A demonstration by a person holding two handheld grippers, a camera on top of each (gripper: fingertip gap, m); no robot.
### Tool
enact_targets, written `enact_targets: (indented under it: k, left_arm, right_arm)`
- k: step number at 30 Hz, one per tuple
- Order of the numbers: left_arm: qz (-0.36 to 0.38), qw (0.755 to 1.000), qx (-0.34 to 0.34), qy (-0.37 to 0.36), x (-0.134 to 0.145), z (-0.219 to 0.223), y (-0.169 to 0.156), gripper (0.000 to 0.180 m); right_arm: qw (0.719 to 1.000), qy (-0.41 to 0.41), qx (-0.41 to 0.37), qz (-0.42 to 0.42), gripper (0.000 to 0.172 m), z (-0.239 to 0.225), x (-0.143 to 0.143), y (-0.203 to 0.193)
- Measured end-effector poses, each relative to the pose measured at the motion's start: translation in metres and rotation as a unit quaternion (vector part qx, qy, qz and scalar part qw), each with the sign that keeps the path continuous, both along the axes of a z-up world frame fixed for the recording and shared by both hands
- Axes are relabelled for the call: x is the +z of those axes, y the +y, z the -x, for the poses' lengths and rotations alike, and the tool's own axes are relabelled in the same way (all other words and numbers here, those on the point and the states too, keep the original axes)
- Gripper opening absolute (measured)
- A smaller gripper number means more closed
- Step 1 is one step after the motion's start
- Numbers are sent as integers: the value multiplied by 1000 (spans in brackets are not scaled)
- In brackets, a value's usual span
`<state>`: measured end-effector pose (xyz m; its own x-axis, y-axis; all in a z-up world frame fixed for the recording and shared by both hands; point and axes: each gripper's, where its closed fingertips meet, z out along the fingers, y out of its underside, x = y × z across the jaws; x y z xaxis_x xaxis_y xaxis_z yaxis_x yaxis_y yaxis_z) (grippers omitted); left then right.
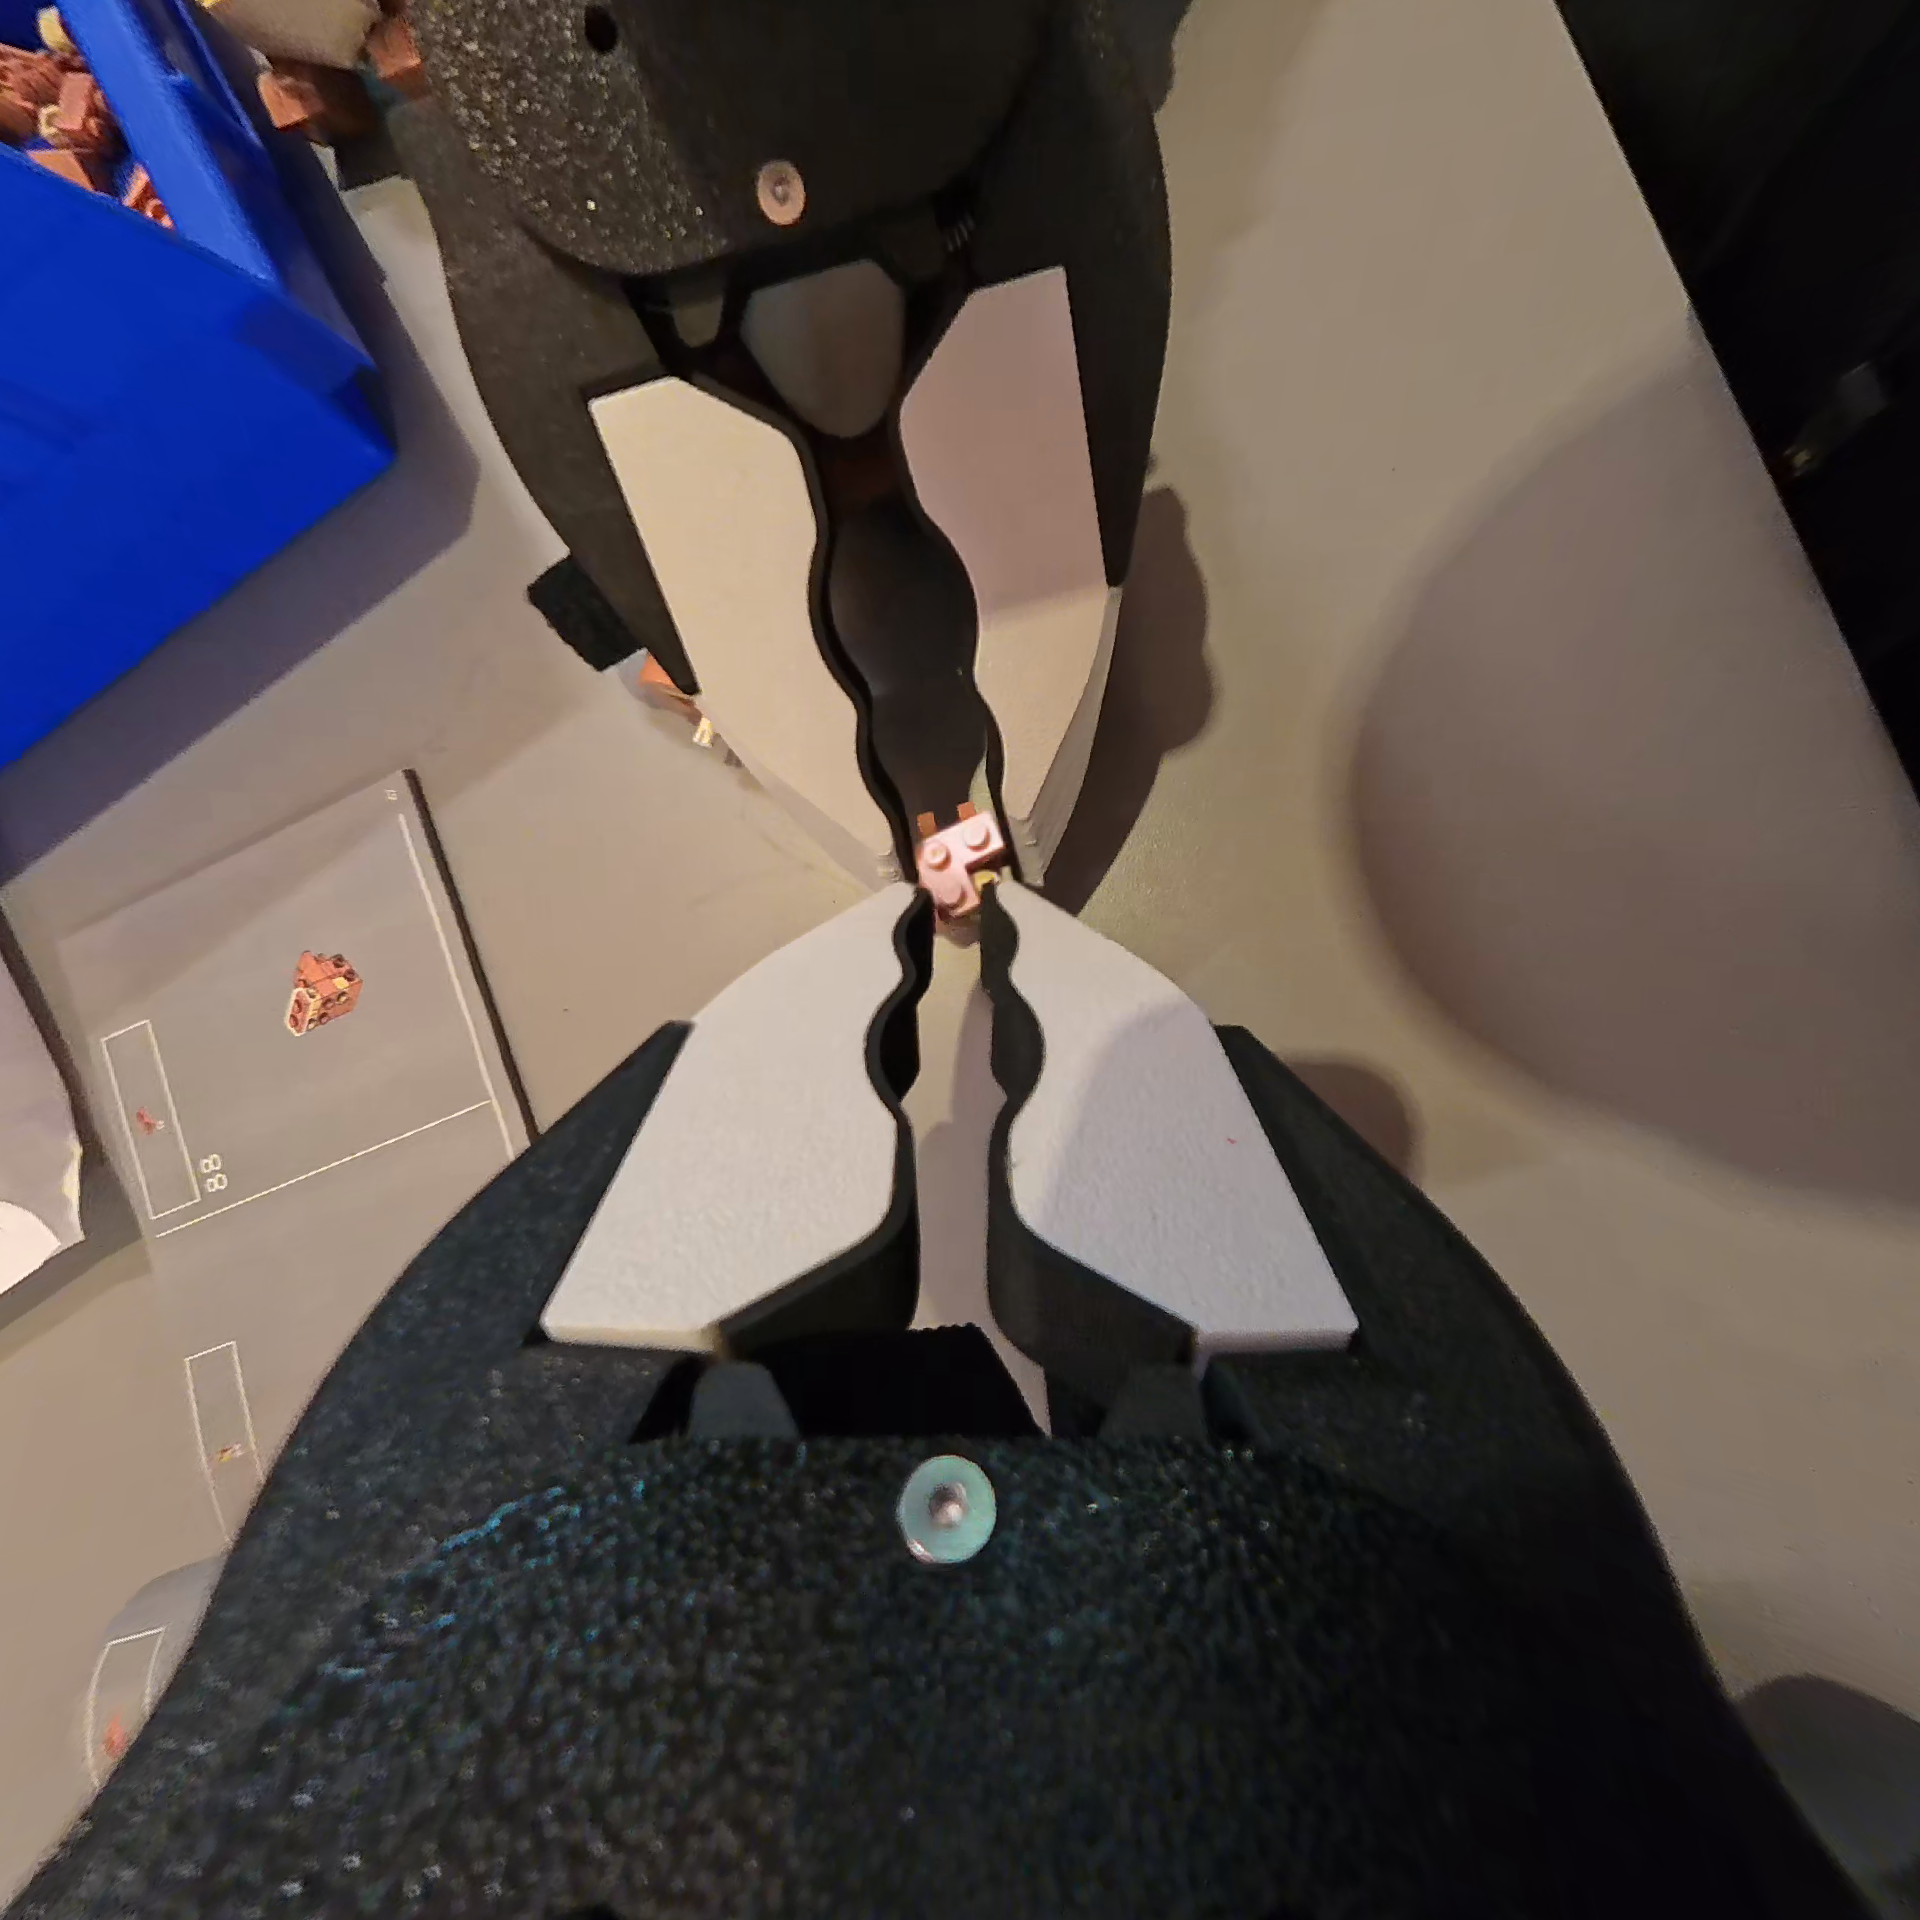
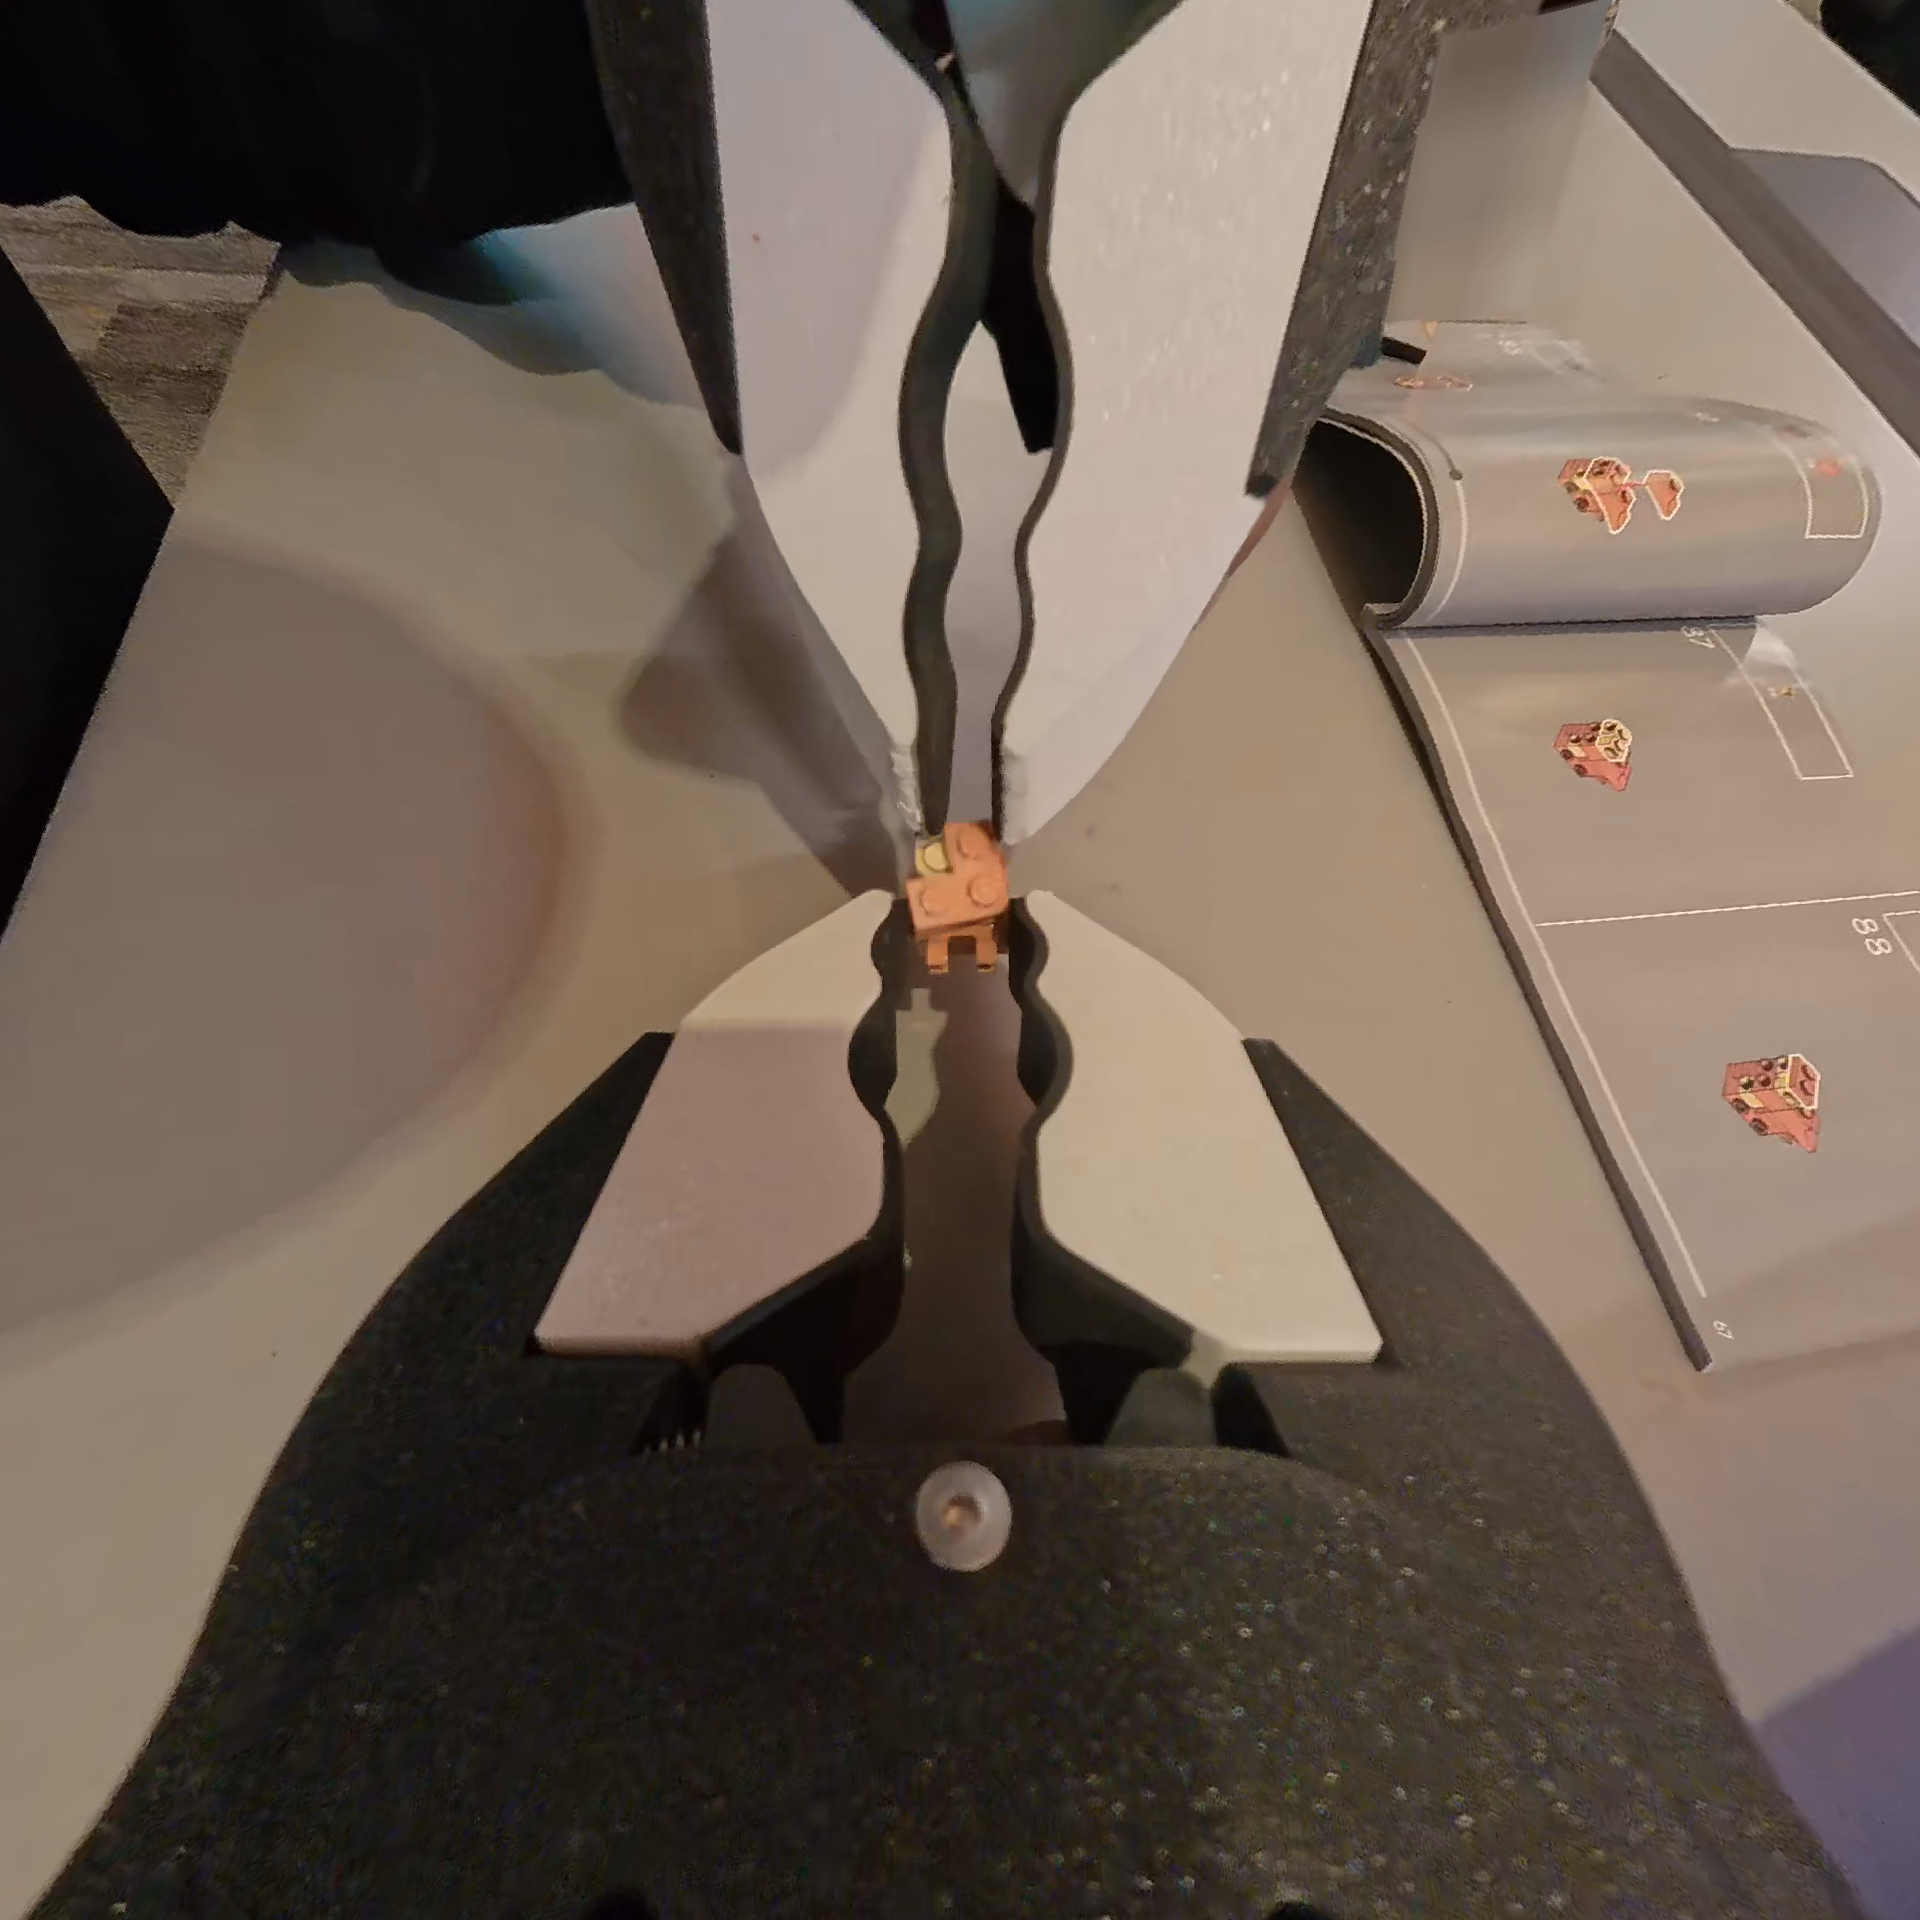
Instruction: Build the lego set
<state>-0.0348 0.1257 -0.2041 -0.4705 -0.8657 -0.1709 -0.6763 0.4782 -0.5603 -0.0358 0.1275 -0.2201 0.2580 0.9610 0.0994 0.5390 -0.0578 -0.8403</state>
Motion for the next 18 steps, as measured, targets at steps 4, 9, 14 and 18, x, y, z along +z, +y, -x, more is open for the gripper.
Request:
enact_targets:
  k: [4,9,14,18]
  left_arm:
    - [4,1000,2,0,-1,-1,0,10]
    - [14,1000,11,-9,0,0,2,13]
    - [70,994,75,-50,9,-2,10,18]
    - [261,939,207,-85,14,-6,21,23]
  right_arm:
    - [1000,1,0,1,18,0,0,0]
    - [1000,1,-1,1,18,0,0,0]
    - [1000,6,-9,-2,18,-2,2,3]
    - [1000,7,-20,-19,18,-5,6,7]
